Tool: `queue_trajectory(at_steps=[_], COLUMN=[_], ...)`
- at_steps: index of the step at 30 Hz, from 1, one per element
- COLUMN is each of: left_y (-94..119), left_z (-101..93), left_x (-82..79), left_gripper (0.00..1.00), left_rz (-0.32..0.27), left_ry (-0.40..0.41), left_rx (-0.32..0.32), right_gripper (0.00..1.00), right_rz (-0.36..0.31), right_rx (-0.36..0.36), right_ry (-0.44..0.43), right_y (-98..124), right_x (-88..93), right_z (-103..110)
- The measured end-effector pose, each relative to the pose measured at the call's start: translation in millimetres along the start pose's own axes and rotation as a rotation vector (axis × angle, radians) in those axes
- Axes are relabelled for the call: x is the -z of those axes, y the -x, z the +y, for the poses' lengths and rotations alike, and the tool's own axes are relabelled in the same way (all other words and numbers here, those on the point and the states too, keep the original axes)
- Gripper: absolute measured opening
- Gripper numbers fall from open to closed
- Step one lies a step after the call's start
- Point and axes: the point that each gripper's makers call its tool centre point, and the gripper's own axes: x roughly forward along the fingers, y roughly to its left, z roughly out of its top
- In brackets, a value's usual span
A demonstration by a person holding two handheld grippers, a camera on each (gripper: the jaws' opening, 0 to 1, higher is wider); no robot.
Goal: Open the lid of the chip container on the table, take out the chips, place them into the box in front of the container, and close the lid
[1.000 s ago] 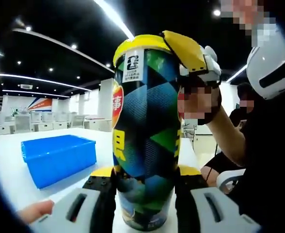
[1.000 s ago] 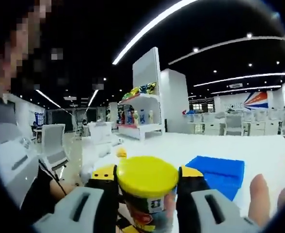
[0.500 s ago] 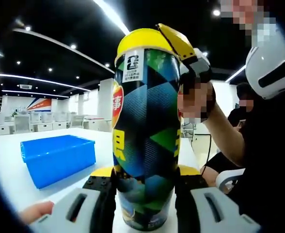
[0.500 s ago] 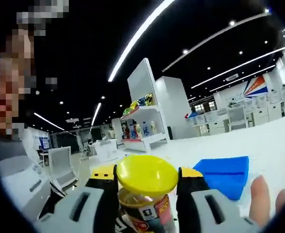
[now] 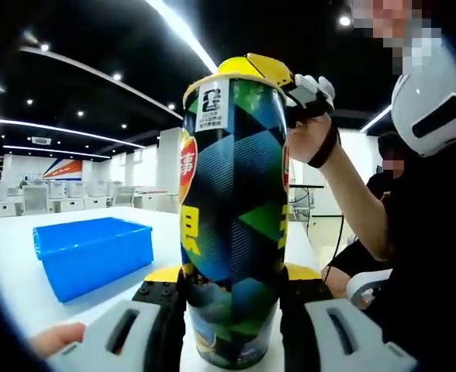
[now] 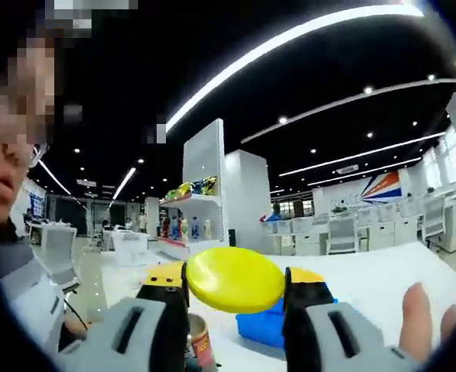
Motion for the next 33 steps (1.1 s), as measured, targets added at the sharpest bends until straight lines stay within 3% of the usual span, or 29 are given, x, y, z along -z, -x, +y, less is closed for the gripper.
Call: queue_trajectory(at_steps=[4, 9, 16, 20, 24, 33], left_y=[0.0, 0.0, 0.2, 0.4, 0.4, 0.4], left_z=[-0.1, -0.1, 0.3, 0.7, 1.3, 2.0], left_x=[-0.1, 0.0, 0.3, 0.6, 1.0, 1.7], left_gripper=[0.47, 0.47, 0.47, 0.47, 0.47, 0.47], left_rz=[-0.001, -0.004, -0.01, -0.013, -0.015, -0.022], left_ry=[-0.001, 0.0, 0.003, 0.006, 0.008, 0.011], left_rx=[0.001, 0.0, -0.001, 0.0, 0.0, -0.002], right_gripper=[0.41, 0.41, 0.42, 0.42, 0.42, 0.43], right_rz=[0.02, 0.056, 0.173, 0.254, 0.334, 0.368], right_rx=[0.102, 0.206, 0.378, 0.417, 0.498, 0.528], right_ry=[0.06, 0.076, 0.103, 0.007, 0.036, 0.05], right_y=[8.7, 19.7, 42.7, 55.7, 70.1, 74.8], right_x=[5.1, 27.7, 99.7, 157.4, 197.9, 228.6], right_z=[-26.3, -59.2, -119.6, -135.6, -154.5, -170.2])
